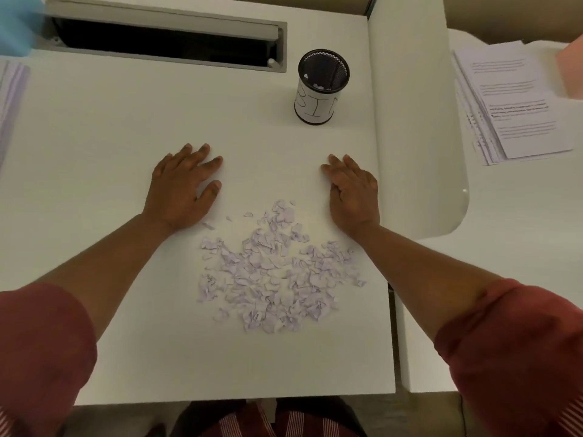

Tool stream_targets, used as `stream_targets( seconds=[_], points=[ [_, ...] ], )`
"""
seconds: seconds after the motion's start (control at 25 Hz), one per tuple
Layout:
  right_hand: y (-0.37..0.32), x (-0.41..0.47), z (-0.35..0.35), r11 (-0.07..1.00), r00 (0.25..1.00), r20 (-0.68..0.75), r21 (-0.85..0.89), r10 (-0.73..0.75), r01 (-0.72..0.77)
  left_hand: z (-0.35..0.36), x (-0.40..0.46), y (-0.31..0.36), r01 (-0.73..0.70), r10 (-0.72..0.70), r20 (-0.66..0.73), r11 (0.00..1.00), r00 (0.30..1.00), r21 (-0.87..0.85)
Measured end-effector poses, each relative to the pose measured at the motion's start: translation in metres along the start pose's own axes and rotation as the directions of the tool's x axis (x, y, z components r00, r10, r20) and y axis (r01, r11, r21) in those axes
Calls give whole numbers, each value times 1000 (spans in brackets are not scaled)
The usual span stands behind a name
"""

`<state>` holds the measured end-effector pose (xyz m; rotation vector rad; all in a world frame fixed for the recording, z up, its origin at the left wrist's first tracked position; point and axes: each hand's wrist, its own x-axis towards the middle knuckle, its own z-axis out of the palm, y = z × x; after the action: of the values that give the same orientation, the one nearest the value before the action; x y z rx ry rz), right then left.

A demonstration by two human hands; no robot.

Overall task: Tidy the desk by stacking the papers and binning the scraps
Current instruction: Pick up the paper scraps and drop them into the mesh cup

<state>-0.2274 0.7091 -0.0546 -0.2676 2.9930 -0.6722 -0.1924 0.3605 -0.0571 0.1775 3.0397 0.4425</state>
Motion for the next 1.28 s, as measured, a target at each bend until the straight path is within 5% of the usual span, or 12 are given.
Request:
stream_targets(
  seconds=[0.16, 0.28, 0.4, 0.6, 0.84, 1.28],
  points=[
    [0, 2, -3, 1000, 999, 42, 24, 5, -6, -8, -14, 62, 53, -55, -2, 970, 999, -235],
    [3, 3, -9, 1000, 993, 114, -19, -22, 24, 6, -49, 129, -298, 292, -63, 930, 954, -214],
    [7, 3, -10, 991, 989, 130, -110, -64, 78, 34, -64, 180, -579, 591, -10, 787, 806, -213],
    [5, 1, -6, 978, 993, 88, -187, -77, 92, 62, -65, 214, -745, 754, -15, 646, 657, -165],
    [4, 3, -4, 972, 995, 55, -217, -83, 94, 62, -58, 213, -697, 698, 2, 715, 716, -47],
    [-1, 3, -5, 965, 996, 71, -251, -58, 74, 23, -48, 174, -593, 594, -49, 786, 803, -177]
  ],
)
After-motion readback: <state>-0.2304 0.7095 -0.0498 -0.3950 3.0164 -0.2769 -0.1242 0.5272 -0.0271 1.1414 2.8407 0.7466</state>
